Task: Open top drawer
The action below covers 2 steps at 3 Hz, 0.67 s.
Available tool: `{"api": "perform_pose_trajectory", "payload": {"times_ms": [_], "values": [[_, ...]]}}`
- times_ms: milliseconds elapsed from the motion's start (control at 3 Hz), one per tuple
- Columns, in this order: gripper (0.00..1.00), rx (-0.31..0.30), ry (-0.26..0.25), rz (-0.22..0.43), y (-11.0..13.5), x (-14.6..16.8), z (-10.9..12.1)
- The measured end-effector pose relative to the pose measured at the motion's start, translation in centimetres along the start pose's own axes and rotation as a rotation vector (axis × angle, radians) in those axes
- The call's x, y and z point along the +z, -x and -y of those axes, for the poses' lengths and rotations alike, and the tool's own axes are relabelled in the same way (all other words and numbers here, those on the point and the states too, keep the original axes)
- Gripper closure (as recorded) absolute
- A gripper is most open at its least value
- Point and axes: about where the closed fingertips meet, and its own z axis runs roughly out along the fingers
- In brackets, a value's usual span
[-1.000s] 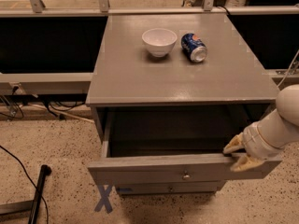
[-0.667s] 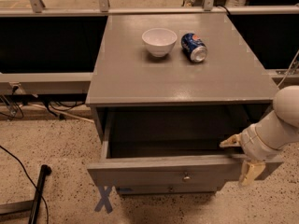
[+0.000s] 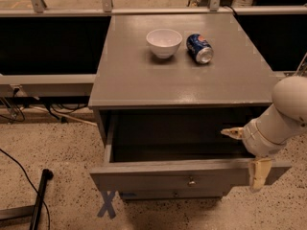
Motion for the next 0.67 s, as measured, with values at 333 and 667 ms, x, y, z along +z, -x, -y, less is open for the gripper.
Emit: {"api": "perform_pose_trajectory", "payload": {"times_ms": [333,667], "values": [[0.18,-0.020,-0.006,-0.065,1.2,-2.8,1.9],[0.50,-0.020,0.007,-0.096,1.3,-3.7,4.2]]}}
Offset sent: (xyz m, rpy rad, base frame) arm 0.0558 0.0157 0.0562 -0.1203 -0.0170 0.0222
